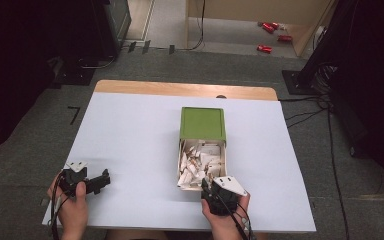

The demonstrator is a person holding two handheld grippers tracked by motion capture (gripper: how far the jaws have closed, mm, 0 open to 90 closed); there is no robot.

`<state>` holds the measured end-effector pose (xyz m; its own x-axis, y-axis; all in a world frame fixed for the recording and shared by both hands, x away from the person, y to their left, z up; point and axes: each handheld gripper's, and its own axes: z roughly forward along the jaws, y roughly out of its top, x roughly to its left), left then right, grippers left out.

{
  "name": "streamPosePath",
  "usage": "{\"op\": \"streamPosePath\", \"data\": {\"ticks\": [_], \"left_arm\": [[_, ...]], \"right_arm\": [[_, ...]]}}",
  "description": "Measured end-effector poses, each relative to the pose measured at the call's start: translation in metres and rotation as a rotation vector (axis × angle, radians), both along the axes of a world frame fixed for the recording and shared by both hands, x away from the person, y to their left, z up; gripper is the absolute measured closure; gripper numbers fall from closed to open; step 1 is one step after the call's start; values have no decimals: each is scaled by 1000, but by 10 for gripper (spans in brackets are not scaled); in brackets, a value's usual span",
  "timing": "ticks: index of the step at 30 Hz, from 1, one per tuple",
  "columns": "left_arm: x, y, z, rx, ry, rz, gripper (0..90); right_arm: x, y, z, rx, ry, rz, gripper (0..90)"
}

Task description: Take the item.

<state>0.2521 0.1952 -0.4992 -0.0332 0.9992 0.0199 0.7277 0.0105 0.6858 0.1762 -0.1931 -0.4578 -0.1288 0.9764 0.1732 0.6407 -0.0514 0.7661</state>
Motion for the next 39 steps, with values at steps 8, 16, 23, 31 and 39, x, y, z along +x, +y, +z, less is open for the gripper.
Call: {"op": "streamPosePath", "data": {"ticks": [8, 16, 23, 31, 39], "left_arm": [[0, 0, 0, 0, -1, 0, 0], [0, 0, 0, 0, 0, 0, 0], [0, 0, 0, 1, 1, -1, 0], [0, 0, 0, 1, 1, -1, 0], [0, 0, 0, 1, 1, -1, 0]], "right_arm": [[-3, -4, 3, -7, -8, 9, 745], [-9, -7, 12, -6, -32, 18, 752], [-11, -12, 19, 3, -35, 37, 752], [-10, -18, 23, -38, -20, 65, 751], [-15, -19, 26, -42, -30, 90, 751]]}}
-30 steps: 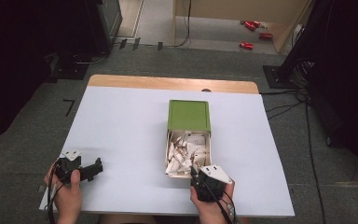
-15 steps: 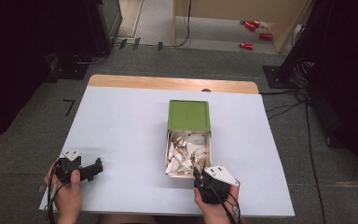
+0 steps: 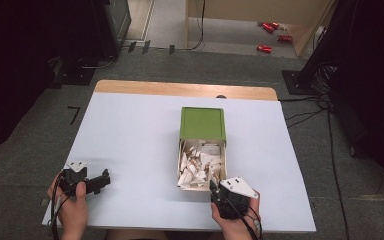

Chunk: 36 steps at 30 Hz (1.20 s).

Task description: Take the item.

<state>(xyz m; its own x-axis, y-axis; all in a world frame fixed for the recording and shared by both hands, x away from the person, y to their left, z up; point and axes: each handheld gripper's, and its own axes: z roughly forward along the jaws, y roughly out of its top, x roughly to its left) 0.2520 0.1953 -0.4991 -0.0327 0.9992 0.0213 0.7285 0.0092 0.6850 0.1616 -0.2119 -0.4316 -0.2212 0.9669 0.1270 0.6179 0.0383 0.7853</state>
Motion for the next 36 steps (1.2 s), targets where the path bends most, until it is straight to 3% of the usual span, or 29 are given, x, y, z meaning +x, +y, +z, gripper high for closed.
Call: {"op": "streamPosePath", "data": {"ticks": [25, 36], "left_arm": [[0, 0, 0, 0, 0, 0, 0], [0, 0, 0, 0, -1, 0, 0]], "right_arm": [[-24, -20, 7, 29, 15, 21, 754], [-31, -38, 10, 17, 6, -26, 758]]}}
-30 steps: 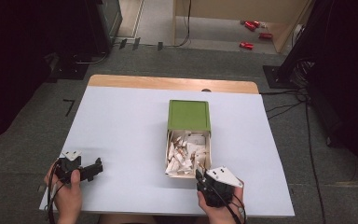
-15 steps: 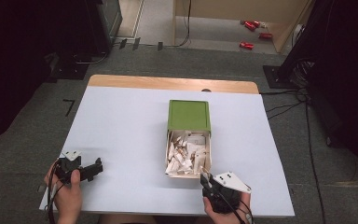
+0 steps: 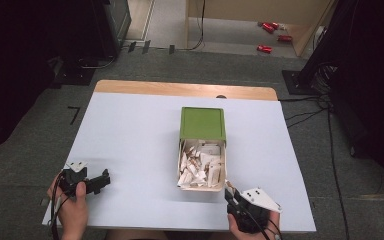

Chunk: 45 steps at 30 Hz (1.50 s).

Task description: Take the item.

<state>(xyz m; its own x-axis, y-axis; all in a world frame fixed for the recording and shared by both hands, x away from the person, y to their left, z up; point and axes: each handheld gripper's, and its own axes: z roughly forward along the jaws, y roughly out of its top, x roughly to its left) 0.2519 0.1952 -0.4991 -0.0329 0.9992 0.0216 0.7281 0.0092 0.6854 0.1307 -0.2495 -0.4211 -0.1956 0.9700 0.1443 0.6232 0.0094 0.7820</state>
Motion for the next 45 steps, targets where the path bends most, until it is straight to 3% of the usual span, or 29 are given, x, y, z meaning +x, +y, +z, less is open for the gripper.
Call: {"op": "streamPosePath", "data": {"ticks": [21, 39, 45], "left_arm": [[0, 0, 0, 0, -1, 0, 0], [0, 0, 0, -1, -1, 0, 0], [0, 0, 0, -2, -3, 1, 0]], "right_arm": [[9, -31, 4, 6, -18, -77, 759], [33, -62, 5, -15, -21, -148, 758], [43, -77, 6, 1, -19, -173, 758]]}}
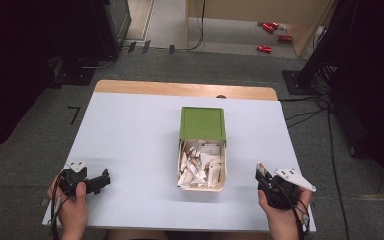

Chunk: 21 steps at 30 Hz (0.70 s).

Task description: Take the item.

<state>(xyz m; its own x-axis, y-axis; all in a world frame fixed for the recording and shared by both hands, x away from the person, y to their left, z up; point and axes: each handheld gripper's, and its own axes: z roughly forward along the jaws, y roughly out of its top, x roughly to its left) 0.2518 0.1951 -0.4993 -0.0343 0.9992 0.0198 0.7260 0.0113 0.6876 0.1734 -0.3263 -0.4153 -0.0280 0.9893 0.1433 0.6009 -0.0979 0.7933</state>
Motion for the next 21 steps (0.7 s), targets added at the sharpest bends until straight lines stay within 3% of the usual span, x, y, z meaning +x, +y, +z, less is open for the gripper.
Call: {"op": "streamPosePath", "data": {"ticks": [12, 21], "left_arm": [[0, 0, 0, 0, 0, 0, 0], [0, 0, 0, 0, 0, 0, 0]], "right_arm": [[19, -19, -7, 23, 24, -29, 757], [36, -33, -26, 9, 46, -65, 758]]}}
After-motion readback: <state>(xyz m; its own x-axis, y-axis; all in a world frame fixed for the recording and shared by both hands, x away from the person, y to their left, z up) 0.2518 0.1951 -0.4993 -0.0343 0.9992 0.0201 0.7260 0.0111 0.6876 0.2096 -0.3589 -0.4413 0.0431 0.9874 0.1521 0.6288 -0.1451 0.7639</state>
